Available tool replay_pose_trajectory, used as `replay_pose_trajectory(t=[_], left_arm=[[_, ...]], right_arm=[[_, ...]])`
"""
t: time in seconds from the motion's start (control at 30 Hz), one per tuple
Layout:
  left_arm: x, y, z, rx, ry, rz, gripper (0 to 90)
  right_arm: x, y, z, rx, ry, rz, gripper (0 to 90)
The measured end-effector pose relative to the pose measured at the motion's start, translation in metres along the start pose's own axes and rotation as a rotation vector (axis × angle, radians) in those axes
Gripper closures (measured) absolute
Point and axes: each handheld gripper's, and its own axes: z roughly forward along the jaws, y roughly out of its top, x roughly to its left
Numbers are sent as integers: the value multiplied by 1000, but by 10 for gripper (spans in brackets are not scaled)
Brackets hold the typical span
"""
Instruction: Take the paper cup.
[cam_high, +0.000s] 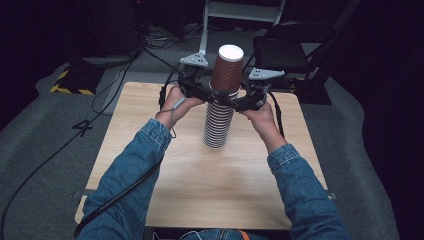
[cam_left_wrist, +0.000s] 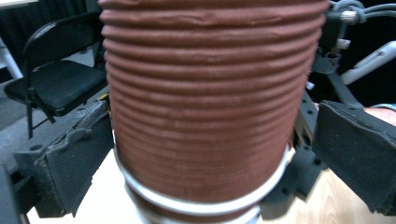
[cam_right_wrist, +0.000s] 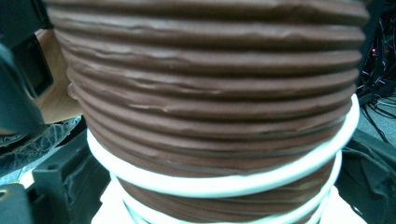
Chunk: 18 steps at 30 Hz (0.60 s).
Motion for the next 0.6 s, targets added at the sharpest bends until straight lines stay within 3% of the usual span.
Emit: replay_pose_trajectory(t=[0.13,0.33,0.6], left_arm=[[0,3,8,10,29,15,28],[3,4,8,2,11,15,72],[2,7,8,19,19,29,77]], right_arm=[[0,0,0,-1,0,0,25],[1,0,-1,3,-8,1,25],[1,0,-1,4,-12,0,25]])
